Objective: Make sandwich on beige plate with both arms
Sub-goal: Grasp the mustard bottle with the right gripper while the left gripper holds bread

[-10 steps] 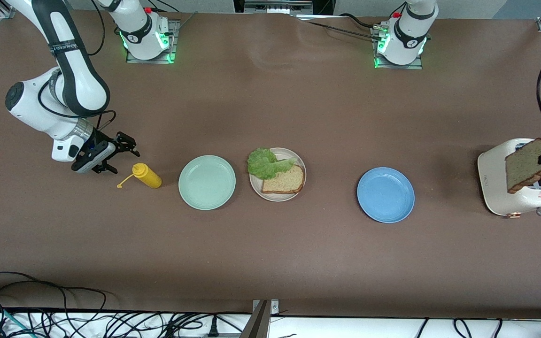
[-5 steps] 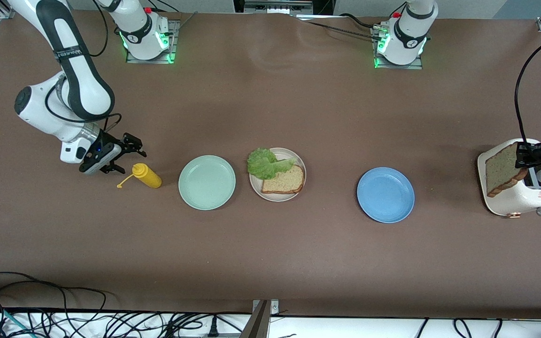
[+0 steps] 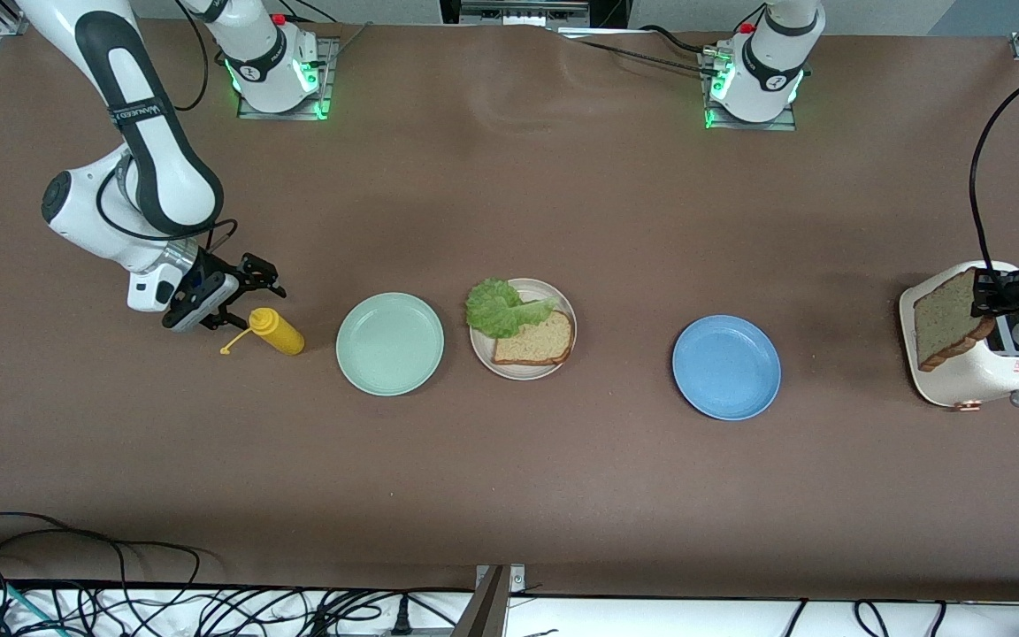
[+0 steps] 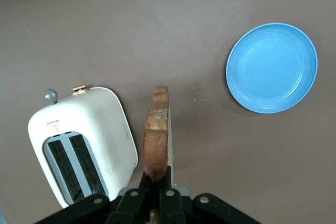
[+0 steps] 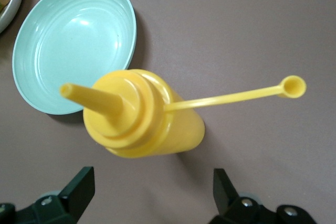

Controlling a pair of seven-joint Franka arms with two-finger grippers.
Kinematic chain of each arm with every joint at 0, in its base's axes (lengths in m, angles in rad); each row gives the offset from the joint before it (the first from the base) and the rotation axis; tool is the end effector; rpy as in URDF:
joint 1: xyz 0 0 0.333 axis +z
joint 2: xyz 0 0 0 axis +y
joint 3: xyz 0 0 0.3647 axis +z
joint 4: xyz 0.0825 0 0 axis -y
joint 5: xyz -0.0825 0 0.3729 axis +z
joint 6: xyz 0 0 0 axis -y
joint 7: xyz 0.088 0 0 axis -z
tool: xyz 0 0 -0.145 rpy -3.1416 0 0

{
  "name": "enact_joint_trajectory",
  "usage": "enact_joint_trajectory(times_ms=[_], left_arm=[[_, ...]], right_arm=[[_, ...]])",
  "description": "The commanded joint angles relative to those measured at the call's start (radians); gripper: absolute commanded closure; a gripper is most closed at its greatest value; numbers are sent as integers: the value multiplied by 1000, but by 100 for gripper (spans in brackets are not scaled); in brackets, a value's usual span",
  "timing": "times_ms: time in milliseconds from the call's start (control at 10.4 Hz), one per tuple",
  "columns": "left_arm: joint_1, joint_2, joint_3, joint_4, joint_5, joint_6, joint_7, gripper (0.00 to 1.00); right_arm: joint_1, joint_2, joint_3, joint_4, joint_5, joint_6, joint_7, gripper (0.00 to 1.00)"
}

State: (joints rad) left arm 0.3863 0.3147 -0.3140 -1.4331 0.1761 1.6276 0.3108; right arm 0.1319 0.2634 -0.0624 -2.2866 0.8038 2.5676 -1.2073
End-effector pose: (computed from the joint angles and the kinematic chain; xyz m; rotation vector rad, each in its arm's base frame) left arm 0.6344 0.0983 0.5235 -3.0553 0.3813 0.1819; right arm 0.5413 0.0411 0.2577 -2.6566 -0.8193 -0.3441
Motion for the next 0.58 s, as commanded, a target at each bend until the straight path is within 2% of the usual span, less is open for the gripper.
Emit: enact_joint_trajectory(times_ms=[0, 289, 482], left_arm=[[-12, 17, -2, 19, 20, -18, -42, 100], [-46, 14, -3, 19, 19, -20, -82, 100], [-57, 9, -7, 20, -16, -69, -130, 100]], right_arm=[[-3, 25, 6, 28, 31, 11, -41, 0], [-2, 33, 6, 30, 29, 13, -54, 0], [-2, 33, 6, 32, 29, 13, -55, 0]])
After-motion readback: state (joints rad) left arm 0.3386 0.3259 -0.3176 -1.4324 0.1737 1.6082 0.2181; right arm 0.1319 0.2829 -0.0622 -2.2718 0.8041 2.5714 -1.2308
